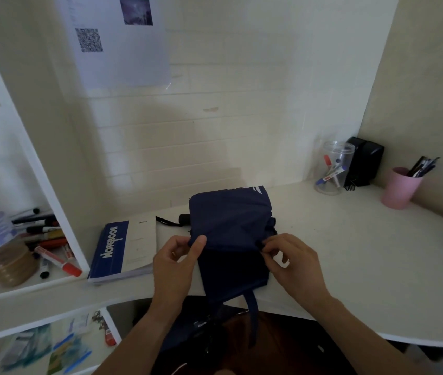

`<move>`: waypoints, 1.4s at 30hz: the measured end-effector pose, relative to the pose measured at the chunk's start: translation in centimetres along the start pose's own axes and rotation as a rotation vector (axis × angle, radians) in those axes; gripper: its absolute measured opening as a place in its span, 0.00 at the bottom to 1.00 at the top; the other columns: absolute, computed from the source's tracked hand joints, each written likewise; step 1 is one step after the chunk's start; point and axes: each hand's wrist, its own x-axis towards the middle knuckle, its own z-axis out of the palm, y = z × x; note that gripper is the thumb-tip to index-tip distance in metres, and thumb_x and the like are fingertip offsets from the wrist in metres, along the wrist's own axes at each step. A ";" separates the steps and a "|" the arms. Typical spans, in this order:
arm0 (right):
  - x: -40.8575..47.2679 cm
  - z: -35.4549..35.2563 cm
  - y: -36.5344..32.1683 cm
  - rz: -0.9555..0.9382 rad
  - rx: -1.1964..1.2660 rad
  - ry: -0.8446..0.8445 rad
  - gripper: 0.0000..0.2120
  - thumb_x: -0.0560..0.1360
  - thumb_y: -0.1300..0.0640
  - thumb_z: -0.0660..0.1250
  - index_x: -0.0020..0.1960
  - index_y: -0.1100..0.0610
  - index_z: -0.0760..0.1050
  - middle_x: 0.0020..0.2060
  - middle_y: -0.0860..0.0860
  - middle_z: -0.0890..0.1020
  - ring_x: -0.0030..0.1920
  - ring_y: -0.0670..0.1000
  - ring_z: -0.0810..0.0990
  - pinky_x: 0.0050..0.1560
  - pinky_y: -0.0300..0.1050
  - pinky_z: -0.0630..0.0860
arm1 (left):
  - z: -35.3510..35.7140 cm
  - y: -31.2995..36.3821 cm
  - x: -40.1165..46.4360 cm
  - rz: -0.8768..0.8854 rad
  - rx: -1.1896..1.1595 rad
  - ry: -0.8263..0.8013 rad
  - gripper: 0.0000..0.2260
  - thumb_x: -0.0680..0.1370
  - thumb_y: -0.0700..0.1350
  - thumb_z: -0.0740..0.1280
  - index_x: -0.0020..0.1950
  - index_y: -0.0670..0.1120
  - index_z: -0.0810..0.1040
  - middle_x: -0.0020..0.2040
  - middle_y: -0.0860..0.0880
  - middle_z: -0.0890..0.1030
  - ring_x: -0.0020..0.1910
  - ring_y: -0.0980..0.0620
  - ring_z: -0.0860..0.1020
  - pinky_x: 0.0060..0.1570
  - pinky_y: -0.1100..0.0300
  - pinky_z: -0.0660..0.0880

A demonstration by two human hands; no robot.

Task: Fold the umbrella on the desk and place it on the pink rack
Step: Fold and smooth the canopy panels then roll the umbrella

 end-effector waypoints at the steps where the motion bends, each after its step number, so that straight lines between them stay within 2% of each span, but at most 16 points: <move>1: -0.3 -0.1 0.0 0.014 -0.003 -0.013 0.09 0.69 0.64 0.77 0.42 0.52 0.80 0.43 0.43 0.82 0.39 0.40 0.77 0.40 0.26 0.70 | -0.1 -0.1 0.0 -0.002 -0.006 0.000 0.12 0.74 0.48 0.75 0.42 0.39 0.80 0.33 0.55 0.80 0.36 0.60 0.77 0.39 0.71 0.74; 6: -1.3 0.2 -0.1 0.098 0.025 -0.032 0.12 0.69 0.64 0.77 0.47 0.49 0.81 0.39 0.41 0.80 0.40 0.36 0.76 0.39 0.28 0.73 | -0.1 0.0 -0.2 -0.016 0.005 -0.043 0.12 0.74 0.41 0.76 0.39 0.37 0.76 0.29 0.57 0.78 0.33 0.62 0.76 0.38 0.71 0.74; 9: -1.0 0.4 -0.4 0.192 0.115 0.039 0.16 0.69 0.64 0.78 0.53 0.50 0.82 0.39 0.42 0.81 0.39 0.41 0.79 0.40 0.31 0.76 | -0.2 0.2 -0.4 -0.019 0.018 -0.093 0.11 0.75 0.38 0.75 0.38 0.40 0.74 0.28 0.59 0.78 0.31 0.64 0.76 0.36 0.72 0.74; 12: -0.6 0.5 -0.9 0.299 0.234 0.106 0.13 0.68 0.67 0.78 0.43 0.51 0.84 0.38 0.45 0.82 0.38 0.46 0.80 0.39 0.30 0.75 | -0.5 0.4 -0.4 -0.012 0.016 -0.113 0.11 0.74 0.40 0.75 0.40 0.37 0.75 0.31 0.54 0.80 0.34 0.61 0.78 0.38 0.70 0.76; 14: -0.5 0.5 -1.0 0.383 0.267 0.118 0.15 0.67 0.67 0.78 0.38 0.49 0.79 0.37 0.46 0.81 0.38 0.46 0.80 0.38 0.31 0.74 | -0.7 0.4 -0.2 0.000 0.038 -0.103 0.11 0.75 0.41 0.76 0.41 0.37 0.76 0.31 0.54 0.80 0.34 0.60 0.78 0.39 0.69 0.75; 16: -0.4 0.3 -1.2 0.442 0.292 0.080 0.14 0.68 0.67 0.76 0.39 0.50 0.77 0.39 0.46 0.82 0.38 0.46 0.80 0.38 0.34 0.75 | -0.8 0.5 -0.2 0.004 0.052 -0.106 0.11 0.75 0.41 0.75 0.41 0.37 0.76 0.29 0.56 0.79 0.32 0.62 0.76 0.37 0.70 0.74; 18: 0.2 -0.1 -1.3 0.583 0.475 0.050 0.11 0.70 0.69 0.72 0.45 0.54 0.78 0.43 0.49 0.83 0.36 0.47 0.80 0.37 0.38 0.77 | -0.8 0.4 -0.2 0.001 0.065 -0.134 0.11 0.75 0.42 0.75 0.42 0.37 0.76 0.30 0.58 0.79 0.32 0.63 0.77 0.38 0.70 0.74; 21: 1.6 -0.8 -1.8 0.884 0.806 0.030 0.07 0.75 0.61 0.73 0.52 0.58 0.80 0.41 0.52 0.85 0.31 0.50 0.77 0.30 0.41 0.72 | -0.8 0.4 -0.4 -0.027 0.063 -0.161 0.12 0.74 0.44 0.76 0.43 0.38 0.76 0.32 0.55 0.81 0.36 0.60 0.79 0.41 0.68 0.76; 23: 2.1 -0.8 -1.8 0.975 0.842 -0.090 0.13 0.72 0.55 0.77 0.54 0.57 0.81 0.36 0.51 0.83 0.30 0.48 0.76 0.30 0.42 0.71 | -0.8 0.3 -0.4 -0.049 0.059 -0.167 0.12 0.74 0.45 0.76 0.44 0.39 0.77 0.39 0.49 0.85 0.42 0.54 0.83 0.46 0.63 0.79; 25: 2.4 -0.6 -1.9 0.981 0.883 -0.170 0.13 0.71 0.57 0.78 0.53 0.59 0.84 0.33 0.50 0.81 0.31 0.48 0.73 0.35 0.41 0.74 | -0.9 0.2 -0.6 -0.061 0.053 -0.175 0.12 0.74 0.46 0.76 0.45 0.40 0.77 0.43 0.44 0.86 0.47 0.50 0.85 0.50 0.59 0.81; 28: 2.8 -0.7 -1.5 1.040 0.981 -0.122 0.11 0.71 0.58 0.77 0.51 0.61 0.85 0.33 0.51 0.78 0.33 0.48 0.71 0.42 0.43 0.75 | -0.9 0.1 -0.8 -0.086 0.060 -0.176 0.11 0.74 0.45 0.76 0.46 0.40 0.78 0.44 0.45 0.87 0.48 0.50 0.86 0.50 0.59 0.80; 32: 2.9 -0.9 -1.4 1.031 0.970 -0.099 0.10 0.73 0.54 0.75 0.48 0.61 0.82 0.35 0.54 0.75 0.28 0.48 0.68 0.29 0.41 0.66 | -0.9 0.2 -1.1 -0.101 0.077 -0.174 0.11 0.75 0.45 0.76 0.46 0.38 0.78 0.41 0.46 0.87 0.45 0.50 0.86 0.44 0.65 0.79; 35: 2.4 -1.3 -1.8 0.972 0.992 -0.163 0.10 0.74 0.56 0.75 0.49 0.58 0.76 0.38 0.53 0.81 0.29 0.51 0.76 0.29 0.41 0.71 | -1.0 0.3 -1.2 -0.127 0.079 -0.192 0.09 0.75 0.46 0.75 0.50 0.42 0.80 0.42 0.47 0.88 0.45 0.52 0.86 0.45 0.66 0.79; 37: 2.0 -1.5 -1.9 0.952 0.995 -0.193 0.14 0.72 0.59 0.76 0.54 0.59 0.76 0.42 0.54 0.86 0.36 0.53 0.84 0.35 0.42 0.78 | -1.0 0.4 -1.3 -0.152 0.070 -0.194 0.08 0.76 0.47 0.74 0.51 0.44 0.82 0.42 0.47 0.88 0.45 0.53 0.86 0.45 0.66 0.79; 40: 1.3 -1.6 -1.3 0.981 0.997 -0.115 0.15 0.71 0.60 0.77 0.55 0.61 0.78 0.46 0.58 0.87 0.43 0.56 0.87 0.45 0.45 0.82 | -1.0 0.3 -1.4 -0.144 0.086 -0.136 0.10 0.78 0.48 0.71 0.44 0.42 0.85 0.39 0.49 0.87 0.40 0.57 0.84 0.41 0.72 0.77; 42: 0.9 -1.5 -0.9 1.002 0.955 -0.055 0.14 0.71 0.60 0.78 0.53 0.62 0.78 0.46 0.60 0.87 0.44 0.57 0.87 0.47 0.46 0.82 | -1.1 0.0 -1.4 -0.128 0.123 -0.129 0.11 0.79 0.48 0.71 0.42 0.42 0.85 0.38 0.48 0.87 0.40 0.55 0.84 0.41 0.72 0.76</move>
